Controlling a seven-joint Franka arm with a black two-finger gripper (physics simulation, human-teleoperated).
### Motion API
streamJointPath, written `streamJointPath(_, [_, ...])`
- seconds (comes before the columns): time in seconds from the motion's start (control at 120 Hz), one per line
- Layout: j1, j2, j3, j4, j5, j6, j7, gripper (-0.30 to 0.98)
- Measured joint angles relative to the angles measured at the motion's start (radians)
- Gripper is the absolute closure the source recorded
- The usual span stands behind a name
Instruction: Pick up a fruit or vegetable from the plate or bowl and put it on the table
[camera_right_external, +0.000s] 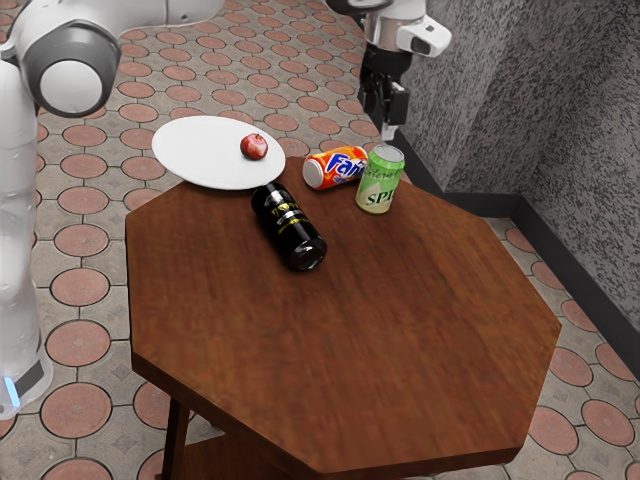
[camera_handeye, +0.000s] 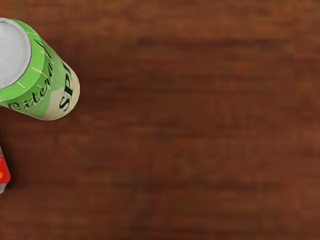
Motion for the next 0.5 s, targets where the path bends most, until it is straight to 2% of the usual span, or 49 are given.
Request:
streamJointPath(0.333, [0.042,0.005,0.000,-0.001,0.004,-0.007,0.000,0.00])
streamJointPath(0.5, [0.058,-0.001,0.000,-0.001,-0.016,-0.026,0.008,0.00])
